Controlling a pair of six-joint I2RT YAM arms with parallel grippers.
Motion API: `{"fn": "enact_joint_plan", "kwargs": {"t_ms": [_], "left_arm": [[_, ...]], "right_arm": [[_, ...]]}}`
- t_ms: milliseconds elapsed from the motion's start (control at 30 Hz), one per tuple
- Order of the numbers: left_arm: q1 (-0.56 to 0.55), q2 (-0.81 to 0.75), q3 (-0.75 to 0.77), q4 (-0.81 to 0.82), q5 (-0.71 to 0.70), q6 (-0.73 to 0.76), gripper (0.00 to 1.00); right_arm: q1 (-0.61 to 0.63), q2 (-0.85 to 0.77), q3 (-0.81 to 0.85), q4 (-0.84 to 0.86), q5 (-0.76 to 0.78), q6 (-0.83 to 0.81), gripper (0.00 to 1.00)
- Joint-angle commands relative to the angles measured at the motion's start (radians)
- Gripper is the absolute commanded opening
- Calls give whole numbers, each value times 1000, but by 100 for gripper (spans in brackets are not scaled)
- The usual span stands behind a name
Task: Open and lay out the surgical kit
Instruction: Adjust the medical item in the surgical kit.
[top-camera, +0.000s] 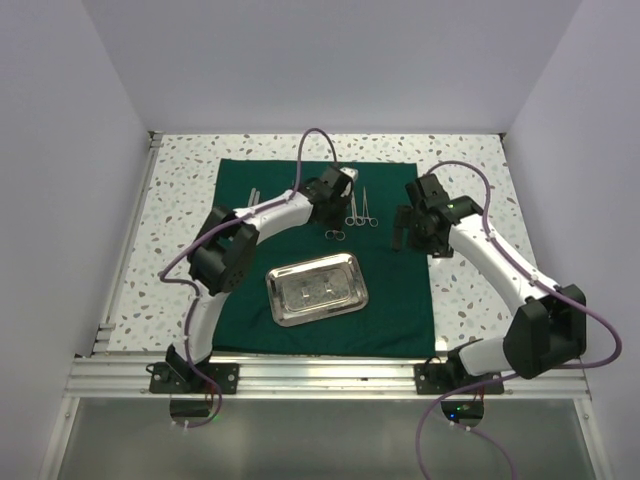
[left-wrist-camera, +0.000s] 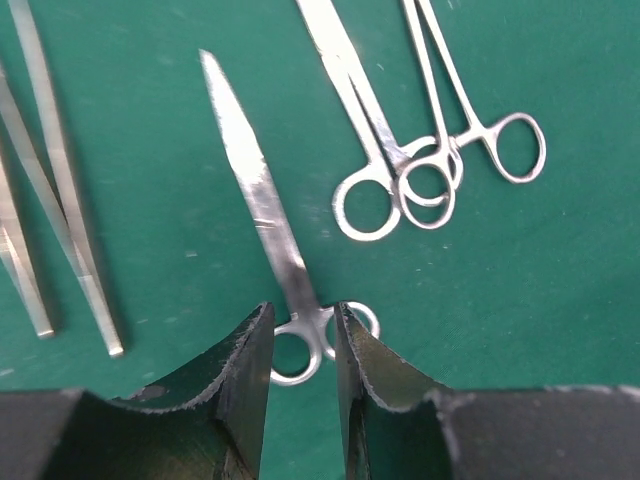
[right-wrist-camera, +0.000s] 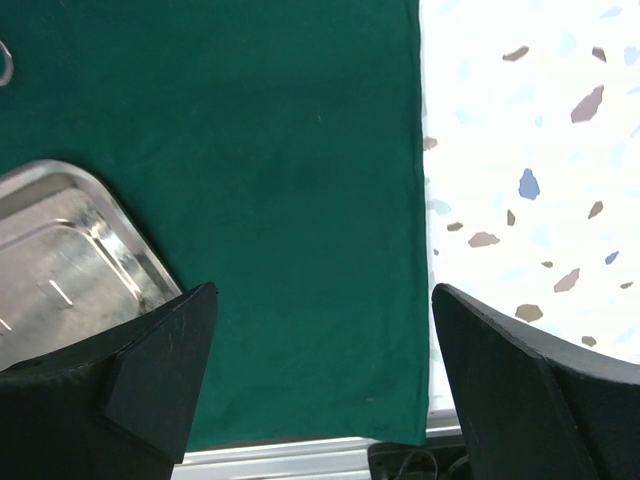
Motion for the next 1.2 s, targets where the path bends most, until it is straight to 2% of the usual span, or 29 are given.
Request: {"fn": "enact_joint_plan", "kwargs": {"t_ms": [0, 233, 567, 800, 967, 1033, 1100, 1167], "left_arm": [[-11, 30, 46, 0, 0, 26, 34], [-18, 73, 94, -61, -116, 3, 33], [-18, 105, 101, -55, -96, -11, 33], [-18, 232, 184, -155, -78, -38, 27], [-18, 262, 190, -193, -96, -72, 26], [-18, 271, 190, -207, -99, -80, 20], [-19, 277, 192, -221, -101, -84, 7], [-18, 280, 192, -225, -96, -86, 0]], "right_arm": [[-4, -61, -31, -18, 19, 9, 92], [-4, -91, -62, -23, 22, 26, 92], [-6, -69, -44, -21, 24, 31, 92], [-6, -51, -27, -17, 21, 32, 92], [-6, -46, -19, -17, 22, 32, 92], [-4, -49, -20, -17, 21, 32, 92], [-6, -51, -27, -15, 19, 32, 92], [-4, -52, -31, -12, 16, 32, 92]]}}
